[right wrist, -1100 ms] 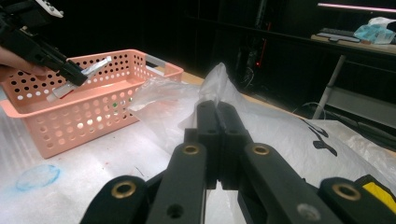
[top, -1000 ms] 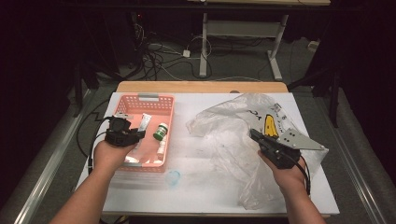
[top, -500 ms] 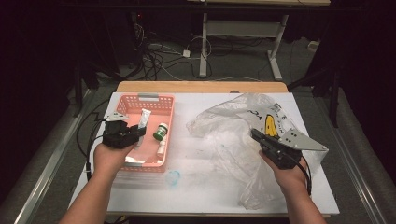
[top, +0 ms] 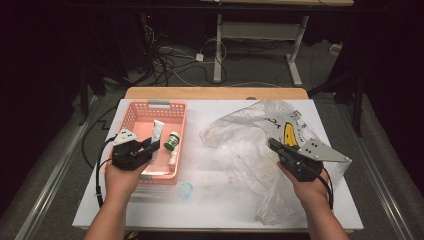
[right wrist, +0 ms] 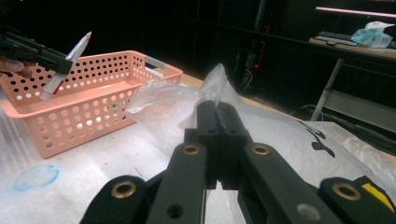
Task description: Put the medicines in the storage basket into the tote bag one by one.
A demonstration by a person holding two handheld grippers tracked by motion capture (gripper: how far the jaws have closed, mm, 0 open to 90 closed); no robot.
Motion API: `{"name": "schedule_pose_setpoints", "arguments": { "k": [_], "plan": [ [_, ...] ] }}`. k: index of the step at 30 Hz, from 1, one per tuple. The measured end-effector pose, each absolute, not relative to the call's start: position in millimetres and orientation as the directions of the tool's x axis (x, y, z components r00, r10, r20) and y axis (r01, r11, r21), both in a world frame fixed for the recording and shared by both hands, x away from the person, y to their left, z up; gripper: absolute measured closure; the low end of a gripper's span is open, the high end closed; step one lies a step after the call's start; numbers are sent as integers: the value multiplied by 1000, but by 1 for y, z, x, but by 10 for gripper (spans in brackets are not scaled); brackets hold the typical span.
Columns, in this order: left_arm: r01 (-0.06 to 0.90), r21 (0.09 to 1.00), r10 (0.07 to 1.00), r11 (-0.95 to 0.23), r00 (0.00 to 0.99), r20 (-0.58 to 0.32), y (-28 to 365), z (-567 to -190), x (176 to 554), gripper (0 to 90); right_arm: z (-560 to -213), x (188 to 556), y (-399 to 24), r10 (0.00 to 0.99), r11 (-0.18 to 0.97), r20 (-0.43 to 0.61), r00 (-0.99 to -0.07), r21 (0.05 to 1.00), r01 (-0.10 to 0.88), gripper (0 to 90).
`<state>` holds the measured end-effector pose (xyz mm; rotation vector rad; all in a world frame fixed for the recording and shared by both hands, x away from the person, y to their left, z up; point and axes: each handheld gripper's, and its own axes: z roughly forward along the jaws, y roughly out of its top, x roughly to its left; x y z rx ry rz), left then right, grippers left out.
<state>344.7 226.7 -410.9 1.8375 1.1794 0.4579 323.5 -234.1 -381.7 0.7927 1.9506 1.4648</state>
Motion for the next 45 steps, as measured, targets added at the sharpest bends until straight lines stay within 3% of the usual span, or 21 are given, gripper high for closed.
{"name": "schedule_pose_setpoints", "arguments": {
  "k": [6, 21, 34, 45],
  "plan": [
    [517, 836, 864, -184, 491, -113, 222, -411, 340, 678, -382, 323, -232, 740, 230, -95, -666, 966, 118, 900],
    [463, 878, 845, -121, 512, -153, 225, -397, 332, 678, -383, 324, -231, 734, 229, -93, -673, 966, 116, 900],
    [401, 905, 782, -144, 607, -144, 195, -380, 319, 678, -382, 323, -231, 734, 226, -92, -673, 968, 114, 900],
    [395, 900, 728, -185, 670, -144, 167, -386, 316, 678, -381, 322, -230, 732, 227, -96, -674, 968, 109, 900]
  ]
}}
